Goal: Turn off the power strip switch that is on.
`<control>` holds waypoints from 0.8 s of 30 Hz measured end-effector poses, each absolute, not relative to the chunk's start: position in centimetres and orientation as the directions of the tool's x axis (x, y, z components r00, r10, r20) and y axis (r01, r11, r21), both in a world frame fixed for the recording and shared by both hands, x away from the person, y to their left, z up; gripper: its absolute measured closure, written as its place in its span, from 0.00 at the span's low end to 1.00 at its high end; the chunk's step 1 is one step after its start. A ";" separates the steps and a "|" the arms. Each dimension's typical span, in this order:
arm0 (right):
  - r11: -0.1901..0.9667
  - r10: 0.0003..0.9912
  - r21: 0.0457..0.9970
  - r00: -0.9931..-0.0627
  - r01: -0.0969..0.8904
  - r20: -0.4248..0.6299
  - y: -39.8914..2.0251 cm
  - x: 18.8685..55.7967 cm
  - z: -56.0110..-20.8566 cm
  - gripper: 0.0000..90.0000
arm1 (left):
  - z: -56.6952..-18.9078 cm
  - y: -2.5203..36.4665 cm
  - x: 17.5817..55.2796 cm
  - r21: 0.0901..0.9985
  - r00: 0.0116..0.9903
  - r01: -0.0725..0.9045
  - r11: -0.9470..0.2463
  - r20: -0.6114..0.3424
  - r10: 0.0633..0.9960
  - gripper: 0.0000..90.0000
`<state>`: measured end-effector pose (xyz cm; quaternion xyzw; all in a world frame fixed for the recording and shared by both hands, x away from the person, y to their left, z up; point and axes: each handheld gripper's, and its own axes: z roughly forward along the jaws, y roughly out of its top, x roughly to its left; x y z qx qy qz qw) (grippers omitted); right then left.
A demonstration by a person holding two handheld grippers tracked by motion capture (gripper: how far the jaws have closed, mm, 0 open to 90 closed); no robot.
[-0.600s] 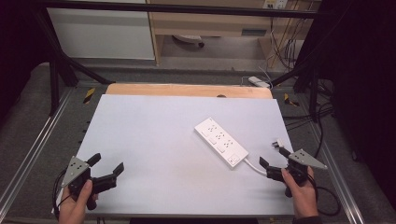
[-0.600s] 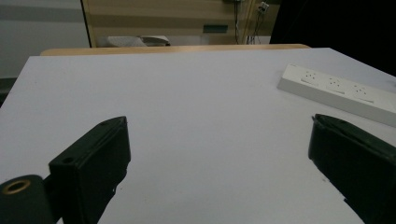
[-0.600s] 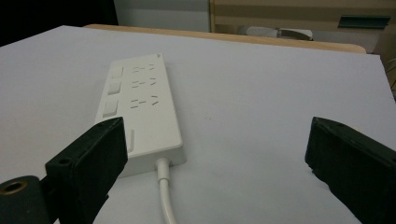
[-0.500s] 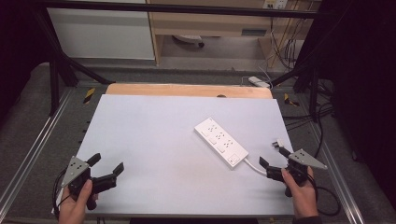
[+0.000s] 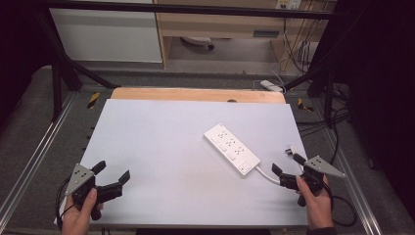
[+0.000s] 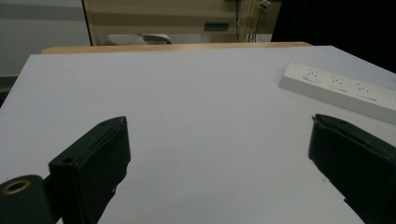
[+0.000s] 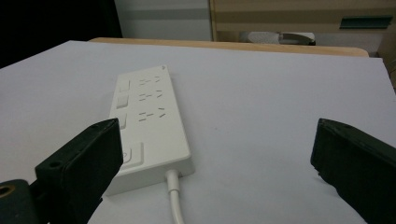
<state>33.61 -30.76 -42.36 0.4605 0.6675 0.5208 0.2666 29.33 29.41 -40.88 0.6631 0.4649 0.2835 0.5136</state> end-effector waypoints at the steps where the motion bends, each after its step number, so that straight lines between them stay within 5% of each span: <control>1: 0.028 0.893 0.940 -0.430 0.339 0.129 -30.7 33.6 -42.3 0.04 | -40.9 29.4 29.3 0.944 0.408 0.326 -0.041 -0.101 0.908 0.06; 24: 0.018 0.876 0.914 -0.447 0.404 0.180 -29.0 33.8 -41.7 0.03 | -41.1 29.1 29.6 0.937 0.411 0.345 -0.053 -0.100 0.906 0.06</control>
